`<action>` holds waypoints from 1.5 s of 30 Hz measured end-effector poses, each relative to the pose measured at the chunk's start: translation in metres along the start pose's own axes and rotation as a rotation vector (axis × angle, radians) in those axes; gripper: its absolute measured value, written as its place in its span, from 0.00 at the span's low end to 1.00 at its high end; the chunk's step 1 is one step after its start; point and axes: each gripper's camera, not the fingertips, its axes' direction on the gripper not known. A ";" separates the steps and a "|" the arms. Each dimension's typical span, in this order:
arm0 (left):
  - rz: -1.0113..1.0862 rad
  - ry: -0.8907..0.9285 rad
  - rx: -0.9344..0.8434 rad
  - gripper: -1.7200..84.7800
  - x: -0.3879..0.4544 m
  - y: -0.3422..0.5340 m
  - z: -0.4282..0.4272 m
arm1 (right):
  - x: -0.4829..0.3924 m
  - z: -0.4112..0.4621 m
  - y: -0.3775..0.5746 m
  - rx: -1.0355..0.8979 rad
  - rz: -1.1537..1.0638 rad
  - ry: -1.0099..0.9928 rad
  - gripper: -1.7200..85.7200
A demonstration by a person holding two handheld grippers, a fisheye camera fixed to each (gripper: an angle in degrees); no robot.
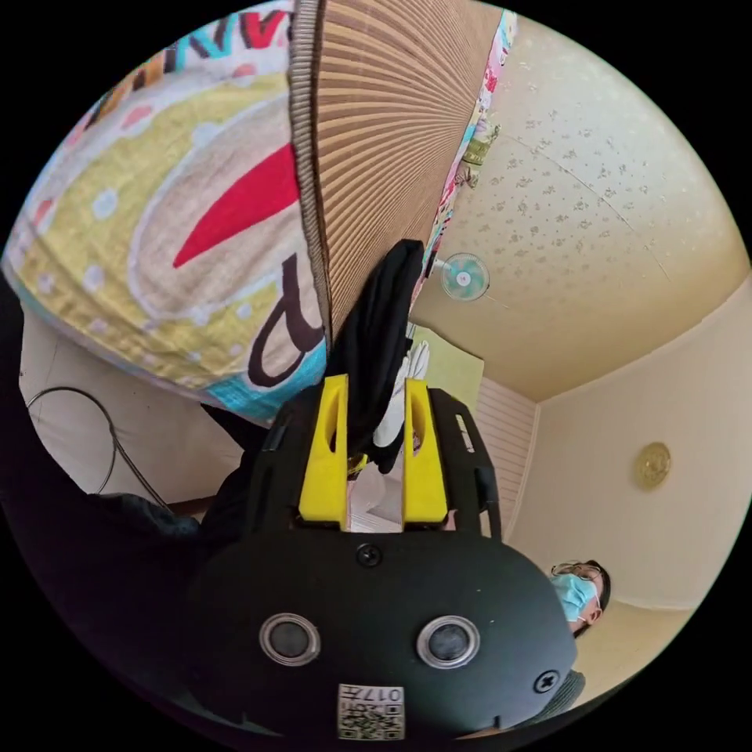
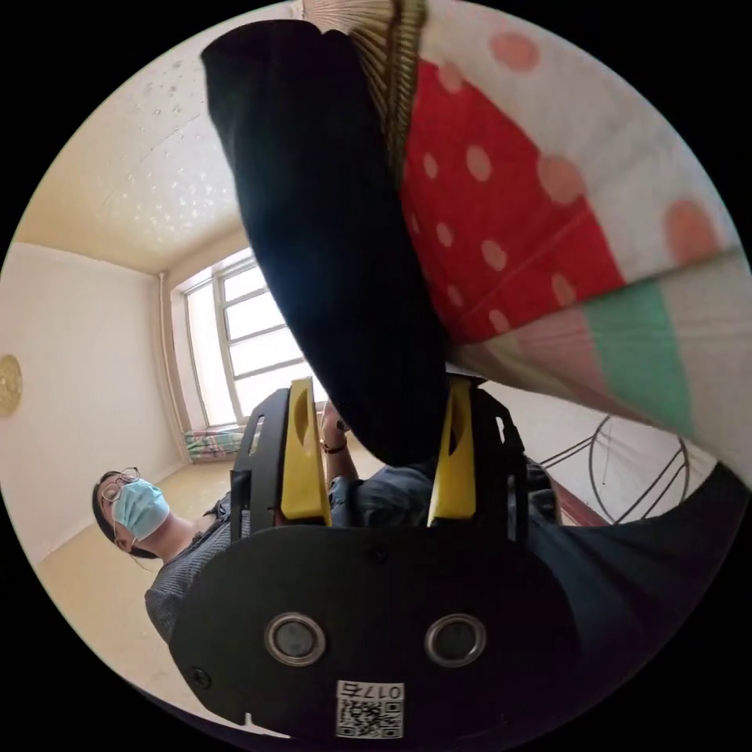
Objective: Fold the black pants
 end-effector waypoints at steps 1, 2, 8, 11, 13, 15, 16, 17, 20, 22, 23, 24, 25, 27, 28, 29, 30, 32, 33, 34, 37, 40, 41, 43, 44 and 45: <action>0.010 -0.008 0.027 0.18 0.002 0.002 -0.008 | 0.004 -0.001 -0.005 -0.010 0.008 -0.059 0.19; 0.042 -0.050 0.065 0.20 0.008 0.006 -0.022 | 0.004 -0.001 -0.007 -0.020 0.015 -0.086 0.17; 0.059 -0.123 -0.074 0.28 0.017 0.034 0.004 | -0.016 0.001 -0.016 -0.085 0.021 -0.220 0.14; -0.029 0.037 -0.254 0.27 0.003 0.032 0.065 | -0.025 0.008 -0.019 -0.113 0.030 -0.217 0.14; -0.082 0.151 -0.313 0.22 0.000 0.031 0.097 | -0.029 0.008 -0.016 -0.118 0.036 -0.155 0.15; -0.188 0.110 -0.296 0.15 0.003 0.036 0.113 | -0.029 -0.007 -0.008 -0.037 0.033 -0.137 0.17; -0.178 0.101 -0.301 0.13 0.007 0.037 0.115 | -0.030 -0.021 -0.001 0.018 0.016 -0.132 0.19; -0.150 0.090 -0.320 0.12 0.017 0.040 0.120 | -0.030 -0.028 0.003 0.045 0.004 -0.133 0.21; -0.098 0.073 -0.329 0.10 0.043 0.053 0.119 | -0.021 -0.070 0.020 0.238 -0.041 -0.203 0.30; -0.046 0.040 -0.342 0.10 0.060 0.062 0.115 | -0.001 -0.085 0.009 0.265 -0.003 -0.292 0.33; -0.009 0.011 -0.353 0.10 0.070 0.070 0.112 | 0.002 -0.084 0.003 0.256 -0.003 -0.312 0.33; 0.029 -0.021 -0.364 0.10 0.079 0.080 0.109 | 0.004 -0.078 -0.013 0.219 -0.001 -0.324 0.34; 0.046 -0.036 -0.371 0.10 0.082 0.085 0.107 | 0.003 -0.065 -0.029 0.167 -0.004 -0.337 0.35; 0.104 -0.086 -0.407 0.10 0.091 0.107 0.099 | -0.008 -0.038 -0.053 0.060 -0.078 -0.402 0.33; 0.125 -0.087 -0.408 0.10 0.093 0.112 0.096 | -0.018 -0.022 -0.063 -0.011 -0.107 -0.322 0.31; 0.171 -0.073 -0.388 0.10 0.097 0.121 0.086 | -0.026 -0.015 -0.067 -0.037 -0.146 -0.254 0.31; 0.220 -0.076 -0.359 0.10 0.105 0.129 0.072 | -0.040 0.002 -0.074 -0.117 -0.234 -0.171 0.30; 0.350 -0.104 -0.321 0.10 0.127 0.143 0.052 | -0.057 0.032 -0.085 -0.205 -0.320 -0.168 0.28; 0.452 -0.126 -0.272 0.10 0.147 0.154 0.034 | -0.074 0.058 -0.092 -0.257 -0.394 -0.171 0.27; 0.498 -0.137 -0.241 0.10 0.157 0.159 0.023 | -0.095 0.092 -0.101 -0.326 -0.471 -0.170 0.26; 0.698 -0.169 -0.080 0.10 0.207 0.177 -0.044 | -0.156 0.196 -0.126 -0.500 -0.642 -0.181 0.24; 0.849 -0.151 0.122 0.13 0.250 0.196 -0.134 | -0.229 0.326 -0.137 -0.666 -0.843 -0.193 0.23; 0.889 -0.122 0.219 0.15 0.261 0.210 -0.172 | -0.243 0.352 -0.137 -0.692 -0.890 -0.197 0.22; 0.908 -0.095 0.369 0.19 0.268 0.240 -0.230 | -0.292 0.456 -0.138 -0.767 -1.026 -0.246 0.21; 0.919 -0.110 0.478 0.20 0.266 0.264 -0.265 | -0.301 0.480 -0.139 -0.774 -1.043 -0.261 0.21; 0.928 -0.141 0.583 0.19 0.259 0.290 -0.293 | -0.314 0.528 -0.143 -0.775 -1.083 -0.281 0.20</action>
